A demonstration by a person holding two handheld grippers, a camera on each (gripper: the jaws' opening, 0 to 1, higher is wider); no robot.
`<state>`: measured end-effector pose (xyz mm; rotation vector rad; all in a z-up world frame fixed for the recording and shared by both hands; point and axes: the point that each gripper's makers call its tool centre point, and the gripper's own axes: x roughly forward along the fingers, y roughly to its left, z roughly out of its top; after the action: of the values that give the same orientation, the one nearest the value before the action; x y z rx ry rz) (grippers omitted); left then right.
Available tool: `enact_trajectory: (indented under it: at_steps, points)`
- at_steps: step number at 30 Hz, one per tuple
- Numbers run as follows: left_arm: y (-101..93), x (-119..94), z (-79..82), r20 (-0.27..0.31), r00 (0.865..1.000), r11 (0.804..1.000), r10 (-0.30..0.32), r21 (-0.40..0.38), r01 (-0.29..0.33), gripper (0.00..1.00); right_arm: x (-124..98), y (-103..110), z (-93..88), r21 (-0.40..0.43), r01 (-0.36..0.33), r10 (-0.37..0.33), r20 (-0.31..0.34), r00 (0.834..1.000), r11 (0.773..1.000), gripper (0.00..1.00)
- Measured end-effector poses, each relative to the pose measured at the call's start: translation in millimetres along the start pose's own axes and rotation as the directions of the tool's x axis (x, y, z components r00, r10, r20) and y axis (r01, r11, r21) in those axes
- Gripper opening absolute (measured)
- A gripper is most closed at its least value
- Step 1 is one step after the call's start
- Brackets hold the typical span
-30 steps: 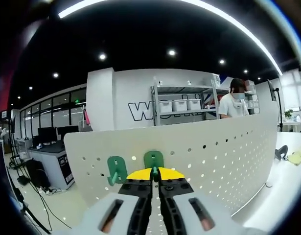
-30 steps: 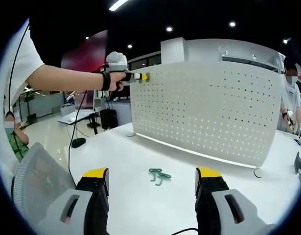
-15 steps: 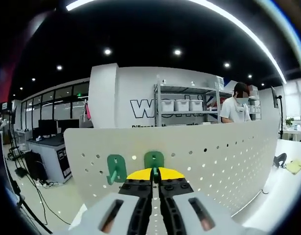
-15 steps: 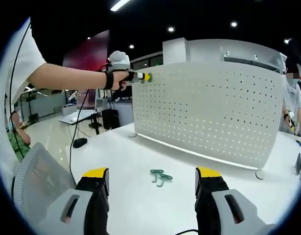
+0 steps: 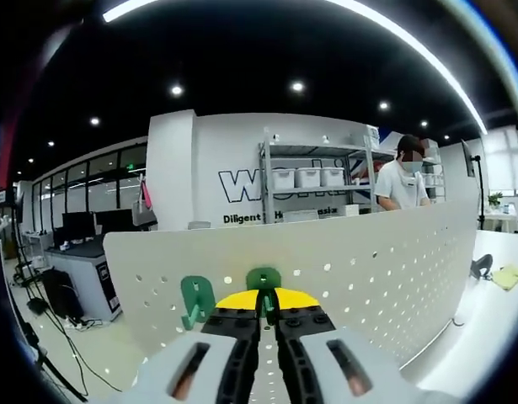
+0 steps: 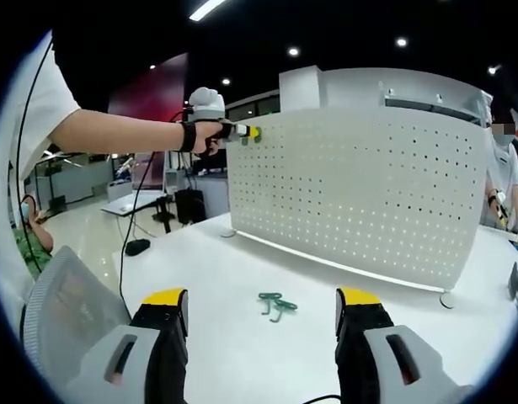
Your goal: Insert the hook assembly into the mounting plate slot until the hook locks in place.
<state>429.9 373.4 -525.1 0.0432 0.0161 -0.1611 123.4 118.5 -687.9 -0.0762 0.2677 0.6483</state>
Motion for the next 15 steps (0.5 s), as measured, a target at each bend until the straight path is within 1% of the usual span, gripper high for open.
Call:
enact_trajectory:
  at_steps: [2, 4, 7, 9, 11, 13, 15]
  points:
    - [-0.5, -1.4, -0.8, 0.001, 1.000, 1.000, -0.006, -0.006, 0.006, 0.07, -0.4, -0.1, -0.1, 0.000, 0.001, -0.001, 0.000, 1.000, 1.000, 0.73]
    - [-2.8, -2.0, -1.1, -0.001, 1.000, 1.000, -0.016, 0.023, 0.016, 0.09, -0.4, 0.5, -0.6, 0.002, -0.001, 0.001, 0.000, 1.000, 1.000, 0.73]
    - [-5.7, -2.7, -0.8, -0.003, 1.000, 0.999, -0.025, 0.032, 0.025, 0.11, 0.7, 1.7, -0.9, 0.003, -0.003, 0.003, -0.001, 1.000, 1.000, 0.72]
    - [-5.8, -3.5, -0.7, -0.004, 1.000, 0.999, -0.024, 0.038, 0.024, 0.12, 1.0, 2.7, 0.7, -0.001, -0.006, 0.006, 0.002, 1.000, 1.000, 0.72]
    - [-6.9, -4.1, -0.2, 0.000, 1.000, 0.999, -0.029, 0.040, 0.029, 0.15, 0.9, 2.4, 1.7, -0.002, -0.005, 0.005, 0.005, 1.000, 1.000, 0.72]
    - [-6.5, -4.9, 2.3, 0.009, 1.000, 0.998, -0.019, 0.061, 0.018, 0.16, 0.5, 1.2, 1.8, -0.001, -0.003, 0.003, 0.006, 1.000, 1.000, 0.72]
    - [-7.4, -4.4, 2.8, 0.011, 1.000, 0.998, -0.025, 0.061, 0.024, 0.17, -0.2, 0.7, 1.0, -0.002, -0.002, 0.002, 0.003, 1.000, 1.000, 0.72]
